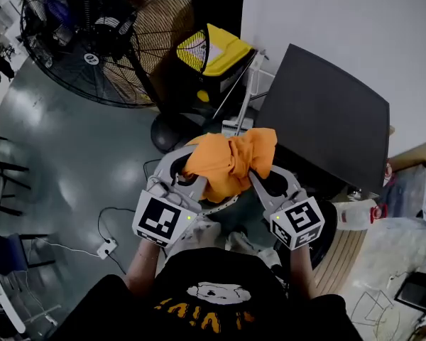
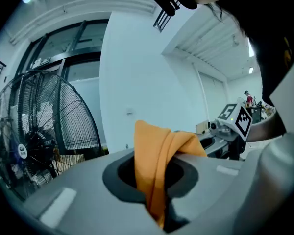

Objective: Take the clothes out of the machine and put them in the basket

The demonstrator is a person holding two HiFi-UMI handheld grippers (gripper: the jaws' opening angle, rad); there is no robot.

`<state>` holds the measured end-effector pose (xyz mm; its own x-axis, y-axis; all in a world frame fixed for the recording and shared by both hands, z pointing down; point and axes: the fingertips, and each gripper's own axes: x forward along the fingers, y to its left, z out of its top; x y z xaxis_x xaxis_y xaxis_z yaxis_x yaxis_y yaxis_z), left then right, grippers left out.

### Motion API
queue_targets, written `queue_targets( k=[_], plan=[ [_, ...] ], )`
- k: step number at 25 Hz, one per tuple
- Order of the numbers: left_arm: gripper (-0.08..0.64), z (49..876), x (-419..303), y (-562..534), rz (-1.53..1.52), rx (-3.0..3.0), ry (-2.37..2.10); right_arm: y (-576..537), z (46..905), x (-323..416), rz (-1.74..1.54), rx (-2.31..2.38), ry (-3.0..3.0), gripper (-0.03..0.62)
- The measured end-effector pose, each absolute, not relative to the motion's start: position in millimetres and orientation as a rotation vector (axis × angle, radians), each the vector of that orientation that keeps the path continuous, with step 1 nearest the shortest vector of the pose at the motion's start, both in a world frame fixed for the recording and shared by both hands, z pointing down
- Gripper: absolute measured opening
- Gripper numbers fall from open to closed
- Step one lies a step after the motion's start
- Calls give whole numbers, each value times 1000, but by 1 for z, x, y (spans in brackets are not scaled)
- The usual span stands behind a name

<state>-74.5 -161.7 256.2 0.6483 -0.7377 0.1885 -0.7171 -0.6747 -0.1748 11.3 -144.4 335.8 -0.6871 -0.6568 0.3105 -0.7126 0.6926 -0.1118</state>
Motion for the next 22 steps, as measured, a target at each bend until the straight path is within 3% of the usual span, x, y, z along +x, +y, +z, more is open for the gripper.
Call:
queue_targets(
  k=[8,22],
  plan=[
    [38,329,-120,-192,-546,-2929,1159,-168,395,-33,433,1118,-2510,74],
    [40,513,-165,-231,-1160,-2972,891,-209,552,-86,764,1112,-2199,75]
  ],
)
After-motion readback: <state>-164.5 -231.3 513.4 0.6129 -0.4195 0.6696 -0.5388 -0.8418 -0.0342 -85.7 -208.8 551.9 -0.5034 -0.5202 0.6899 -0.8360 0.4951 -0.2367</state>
